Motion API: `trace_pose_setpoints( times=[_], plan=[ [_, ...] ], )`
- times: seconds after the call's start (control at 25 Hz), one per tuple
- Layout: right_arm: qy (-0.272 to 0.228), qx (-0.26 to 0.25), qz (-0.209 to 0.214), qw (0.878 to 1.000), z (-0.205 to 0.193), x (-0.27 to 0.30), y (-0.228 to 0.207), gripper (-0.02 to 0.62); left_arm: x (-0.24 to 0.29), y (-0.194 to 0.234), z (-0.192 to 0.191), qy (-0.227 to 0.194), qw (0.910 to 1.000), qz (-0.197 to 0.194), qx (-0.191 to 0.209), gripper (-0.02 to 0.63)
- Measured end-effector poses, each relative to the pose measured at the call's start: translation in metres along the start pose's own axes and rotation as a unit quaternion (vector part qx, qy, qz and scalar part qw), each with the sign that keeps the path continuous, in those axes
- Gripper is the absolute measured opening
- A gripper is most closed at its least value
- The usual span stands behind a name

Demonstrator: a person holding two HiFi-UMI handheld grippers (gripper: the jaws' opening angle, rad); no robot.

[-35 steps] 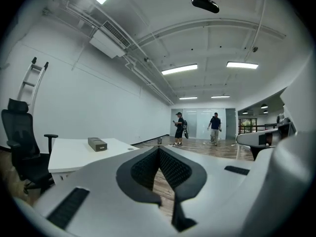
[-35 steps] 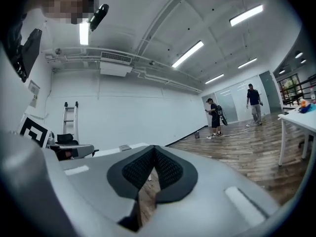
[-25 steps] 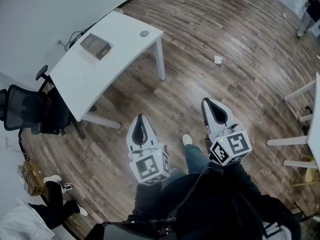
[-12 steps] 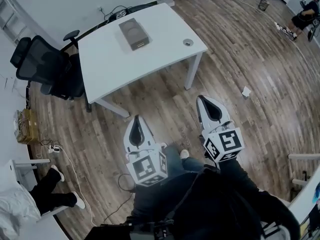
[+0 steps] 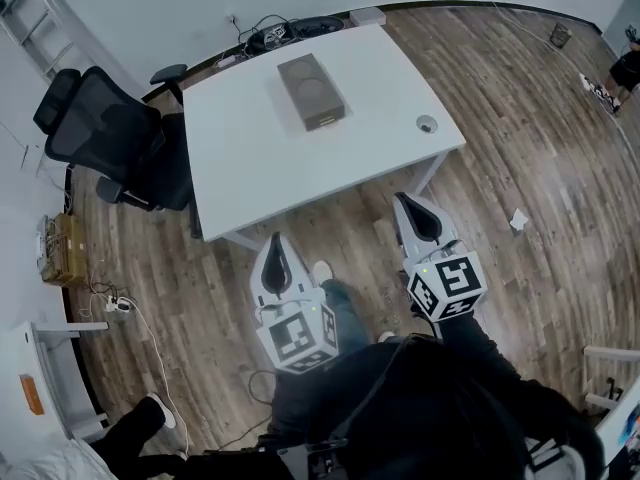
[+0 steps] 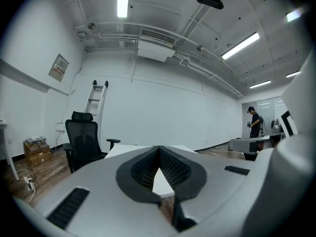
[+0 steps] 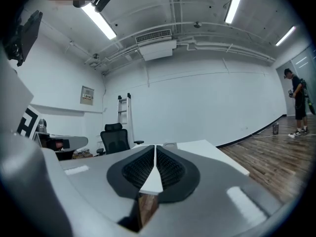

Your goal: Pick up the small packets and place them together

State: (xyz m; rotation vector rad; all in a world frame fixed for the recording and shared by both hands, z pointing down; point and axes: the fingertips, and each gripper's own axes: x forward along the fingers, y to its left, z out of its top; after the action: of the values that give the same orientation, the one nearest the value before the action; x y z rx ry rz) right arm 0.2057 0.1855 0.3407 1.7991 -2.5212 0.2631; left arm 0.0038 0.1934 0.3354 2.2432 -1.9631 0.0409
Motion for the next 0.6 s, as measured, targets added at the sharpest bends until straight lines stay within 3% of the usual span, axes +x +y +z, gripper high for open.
trace_pose_setpoints(
  times=[0.12, 0.28, 0.6],
  plan=[
    [0.02, 0.007, 0.012, 1.0, -0.001, 0.066, 0.001, 0.025, 0.058, 0.03, 0.015, -0.001, 1.0, 0.003, 0.003, -0.002],
    [0.05, 0.002, -0.003, 0.999, -0.005, 0.149, -0.008, 0.042, 0.133, 0.064, 0.022, 0.012, 0.9999, -0.006, 0.005, -0.002],
    [0.138, -0.008, -0.029, 0.99, -0.047, 0.275, -0.027, 0.151, 0.237, 0.115, 0.012, 0.056, 0.998, -0.029, 0.004, -0.002]
  ],
)
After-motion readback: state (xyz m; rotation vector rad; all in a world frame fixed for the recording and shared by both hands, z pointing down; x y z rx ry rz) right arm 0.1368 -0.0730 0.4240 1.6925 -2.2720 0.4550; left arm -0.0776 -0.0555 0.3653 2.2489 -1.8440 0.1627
